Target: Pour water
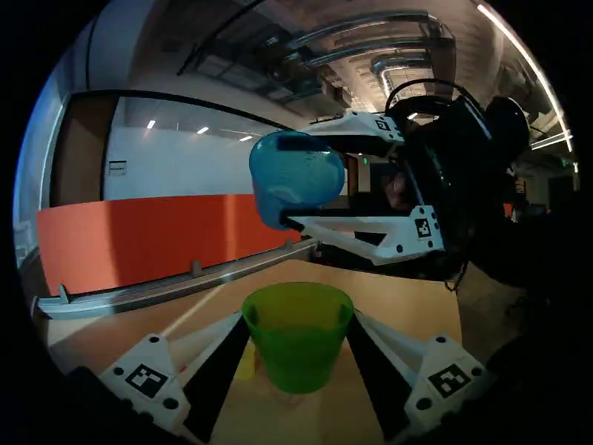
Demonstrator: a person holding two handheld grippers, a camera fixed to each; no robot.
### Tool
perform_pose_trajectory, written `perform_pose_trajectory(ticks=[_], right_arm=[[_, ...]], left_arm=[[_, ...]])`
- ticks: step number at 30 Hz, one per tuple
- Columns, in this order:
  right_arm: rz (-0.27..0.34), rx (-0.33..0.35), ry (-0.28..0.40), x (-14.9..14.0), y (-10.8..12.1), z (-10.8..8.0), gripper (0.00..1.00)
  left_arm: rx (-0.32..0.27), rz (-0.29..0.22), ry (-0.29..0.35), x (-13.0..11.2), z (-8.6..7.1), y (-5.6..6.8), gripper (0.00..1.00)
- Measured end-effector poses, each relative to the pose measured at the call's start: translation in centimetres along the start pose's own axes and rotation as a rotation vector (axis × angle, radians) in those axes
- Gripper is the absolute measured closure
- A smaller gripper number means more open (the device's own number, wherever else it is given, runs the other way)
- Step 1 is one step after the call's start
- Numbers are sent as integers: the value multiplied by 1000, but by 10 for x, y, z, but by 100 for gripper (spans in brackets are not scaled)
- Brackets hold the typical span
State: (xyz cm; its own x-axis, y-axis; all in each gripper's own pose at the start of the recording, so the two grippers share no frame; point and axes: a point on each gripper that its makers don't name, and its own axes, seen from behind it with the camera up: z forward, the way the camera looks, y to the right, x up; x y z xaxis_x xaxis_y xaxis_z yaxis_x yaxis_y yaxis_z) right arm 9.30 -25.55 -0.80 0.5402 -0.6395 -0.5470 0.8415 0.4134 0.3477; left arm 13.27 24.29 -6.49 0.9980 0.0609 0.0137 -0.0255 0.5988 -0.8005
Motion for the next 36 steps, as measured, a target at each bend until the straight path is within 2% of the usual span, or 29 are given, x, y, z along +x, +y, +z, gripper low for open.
perform_pose_trajectory(ticks=[11,16,18,21,27,36], right_arm=[[490,54,13,4,-27,-10,10],[726,87,29,11,-30,-13,10],[795,97,37,11,-29,-15,10],[847,100,39,6,-28,-18,10],[823,92,-4,-13,-39,-24,10],[850,102,-44,-36,-53,-36,10]], left_arm=[[13,14,-6,0,-3,-5,14],[26,19,-5,1,-6,-9,14],[33,19,-6,1,-8,-12,14],[45,20,-8,0,-11,-17,14],[72,24,-23,-4,-15,-28,14],[107,27,-61,-20,-24,-45,14]])
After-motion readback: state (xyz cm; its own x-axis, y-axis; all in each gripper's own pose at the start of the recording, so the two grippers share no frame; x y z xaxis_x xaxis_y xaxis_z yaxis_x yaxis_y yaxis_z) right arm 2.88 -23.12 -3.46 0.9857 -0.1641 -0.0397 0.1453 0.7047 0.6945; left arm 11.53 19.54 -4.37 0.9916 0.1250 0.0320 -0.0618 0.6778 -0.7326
